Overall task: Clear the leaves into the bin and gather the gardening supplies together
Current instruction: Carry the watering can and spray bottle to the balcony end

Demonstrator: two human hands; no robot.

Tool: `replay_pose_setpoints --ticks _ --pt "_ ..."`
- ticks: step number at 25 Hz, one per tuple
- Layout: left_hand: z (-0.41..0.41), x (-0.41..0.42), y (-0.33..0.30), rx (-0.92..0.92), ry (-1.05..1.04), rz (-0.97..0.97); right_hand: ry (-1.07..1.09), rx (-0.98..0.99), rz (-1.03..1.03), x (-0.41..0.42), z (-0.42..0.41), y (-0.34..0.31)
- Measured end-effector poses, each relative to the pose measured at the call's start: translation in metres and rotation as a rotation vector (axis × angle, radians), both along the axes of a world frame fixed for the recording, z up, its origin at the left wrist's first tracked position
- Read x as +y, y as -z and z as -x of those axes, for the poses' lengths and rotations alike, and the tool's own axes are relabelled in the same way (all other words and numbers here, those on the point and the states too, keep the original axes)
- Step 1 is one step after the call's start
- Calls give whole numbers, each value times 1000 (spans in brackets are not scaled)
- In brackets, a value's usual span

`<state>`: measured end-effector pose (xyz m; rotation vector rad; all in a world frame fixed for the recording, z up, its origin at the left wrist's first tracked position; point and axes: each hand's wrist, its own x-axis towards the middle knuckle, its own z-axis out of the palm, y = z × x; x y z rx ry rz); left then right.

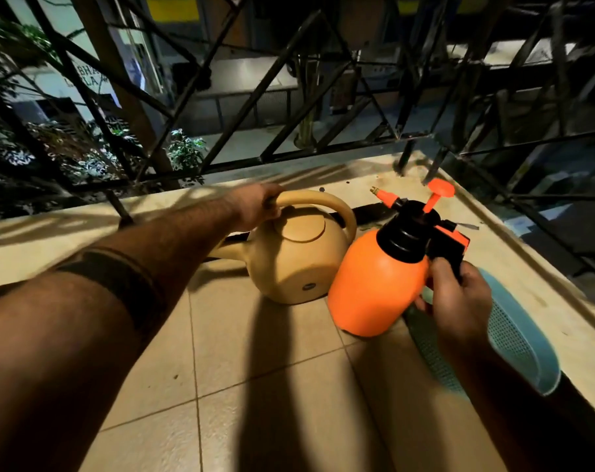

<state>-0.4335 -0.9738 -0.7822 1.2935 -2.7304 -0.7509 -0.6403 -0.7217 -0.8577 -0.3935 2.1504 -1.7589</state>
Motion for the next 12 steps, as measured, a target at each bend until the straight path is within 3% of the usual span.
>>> replay_pose_setpoints --ticks 5,12 --pt "6 -4 2 -104 -7 226 -33 33 -17 2 5 18" --pt "34 7 11 48 -6 220 -58 29 -22 1 9 28"
